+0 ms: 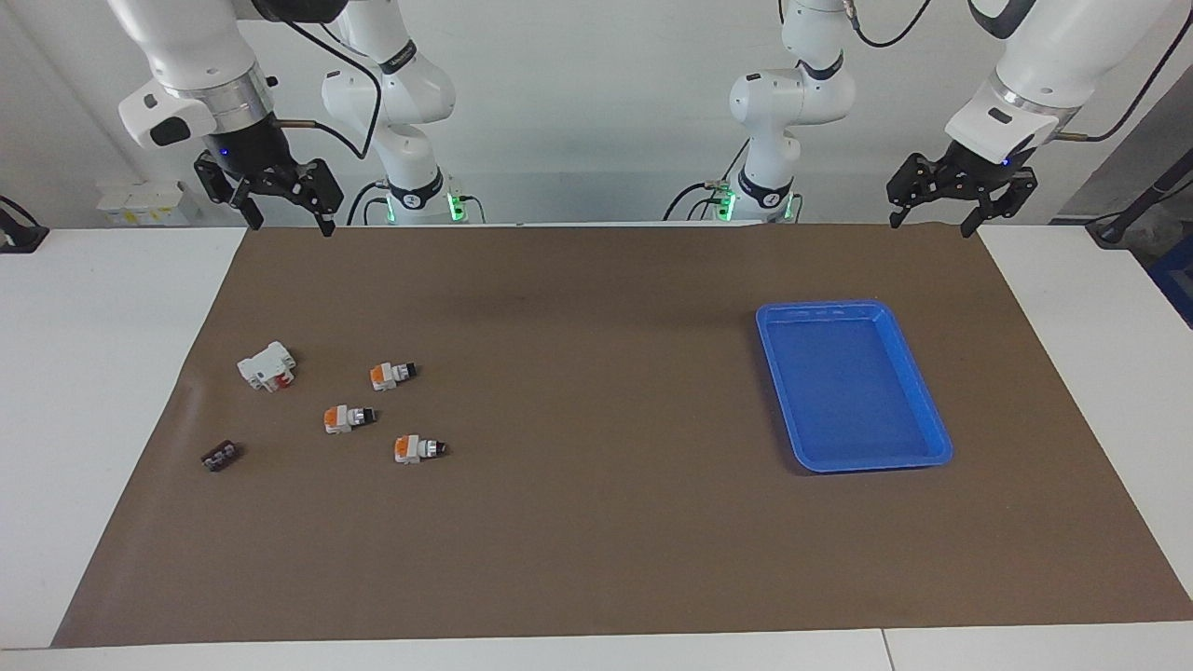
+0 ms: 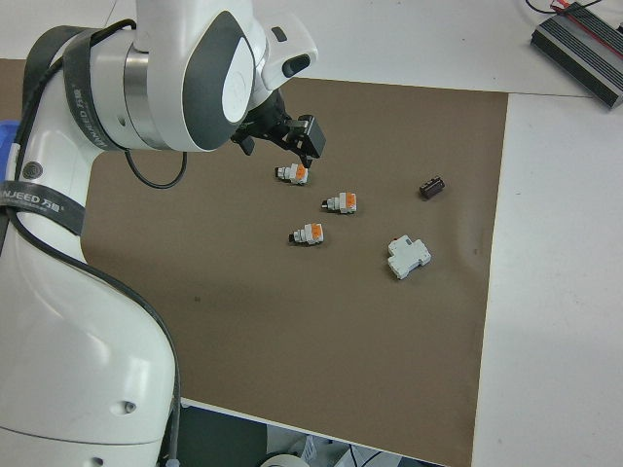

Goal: Turn and place switch with both arms

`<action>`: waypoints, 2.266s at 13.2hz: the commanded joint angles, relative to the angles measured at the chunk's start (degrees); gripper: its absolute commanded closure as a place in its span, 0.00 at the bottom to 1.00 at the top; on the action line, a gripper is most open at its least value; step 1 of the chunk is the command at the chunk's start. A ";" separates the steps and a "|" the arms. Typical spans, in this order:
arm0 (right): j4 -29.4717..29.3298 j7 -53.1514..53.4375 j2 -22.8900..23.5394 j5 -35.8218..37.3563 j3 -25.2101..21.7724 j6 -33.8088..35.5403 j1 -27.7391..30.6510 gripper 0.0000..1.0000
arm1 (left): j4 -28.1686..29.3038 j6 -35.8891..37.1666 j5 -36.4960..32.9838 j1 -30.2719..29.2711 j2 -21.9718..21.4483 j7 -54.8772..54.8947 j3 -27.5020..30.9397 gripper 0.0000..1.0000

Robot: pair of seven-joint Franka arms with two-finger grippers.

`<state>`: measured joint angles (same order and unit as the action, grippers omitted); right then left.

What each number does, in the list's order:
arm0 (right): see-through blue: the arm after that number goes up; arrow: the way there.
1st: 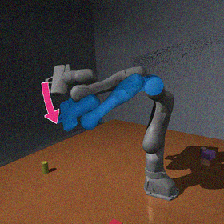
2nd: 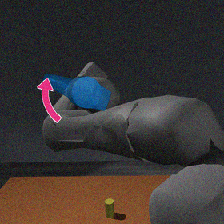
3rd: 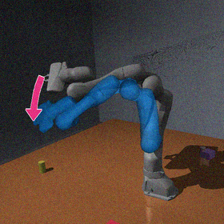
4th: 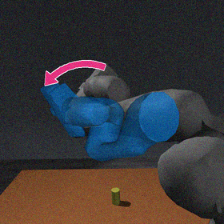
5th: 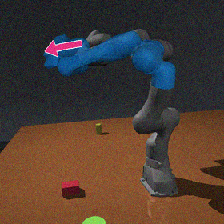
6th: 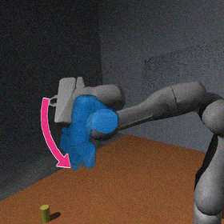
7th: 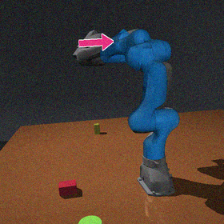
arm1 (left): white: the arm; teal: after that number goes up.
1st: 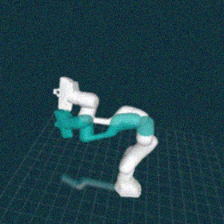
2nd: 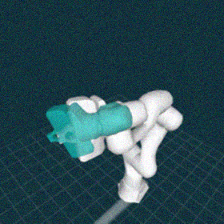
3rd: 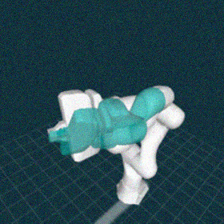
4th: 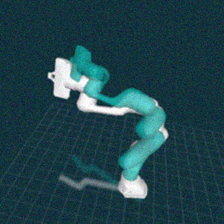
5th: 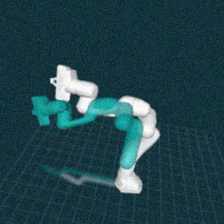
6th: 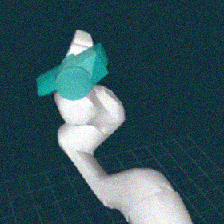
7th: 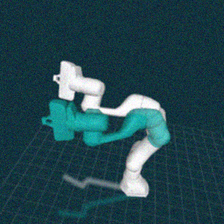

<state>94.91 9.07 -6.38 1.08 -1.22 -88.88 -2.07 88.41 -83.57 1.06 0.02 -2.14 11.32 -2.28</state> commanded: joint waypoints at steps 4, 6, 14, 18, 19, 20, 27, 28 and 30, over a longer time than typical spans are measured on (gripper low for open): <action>1.42 -1.77 -1.00 -0.21 -0.01 -0.41 0.49 0.00 | 1.15 0.25 -0.98 -0.64 -1.02 0.37 -0.44 0.00; 1.42 -1.77 -1.00 -0.21 -0.10 -0.41 0.49 0.00 | 1.06 0.25 -0.98 -0.64 -1.11 0.37 -0.44 0.00; 1.42 -1.60 -1.00 -0.21 -0.01 -0.50 0.49 0.00 | 1.06 0.25 -0.98 -0.55 -1.11 0.37 -0.44 0.00; 1.42 -0.98 -1.00 -0.21 -0.01 -0.50 0.40 0.00 | 1.06 0.25 -0.98 -0.55 -1.02 0.37 -0.44 0.00; 1.42 -0.90 -1.00 -0.21 -0.10 -0.50 0.40 0.00 | 1.06 0.25 -0.98 -0.64 -1.02 0.37 -0.44 0.00; 2.12 -1.51 -1.18 -0.21 -0.10 -0.85 0.40 0.00 | 1.06 0.25 -0.98 -0.64 -1.11 0.37 -0.44 0.00; 2.21 -1.52 -1.44 -0.21 -0.10 -0.16 0.05 0.00 | 1.06 0.25 -0.98 -0.64 -1.11 0.37 -0.44 0.00; 2.30 -0.47 -1.44 -0.21 -0.10 -0.76 0.40 0.00 | 1.06 0.25 -0.98 -0.64 -1.11 0.29 -0.44 0.00; 2.91 0.07 -1.53 -0.21 -0.10 -0.94 0.49 0.00 | 1.06 0.25 -0.98 -0.64 -1.02 0.37 -0.44 0.00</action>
<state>95.92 8.45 -6.49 1.08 -1.36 -89.46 -1.99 88.41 -83.57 1.06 0.02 -2.14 11.32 -2.28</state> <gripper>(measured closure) 0.000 0.000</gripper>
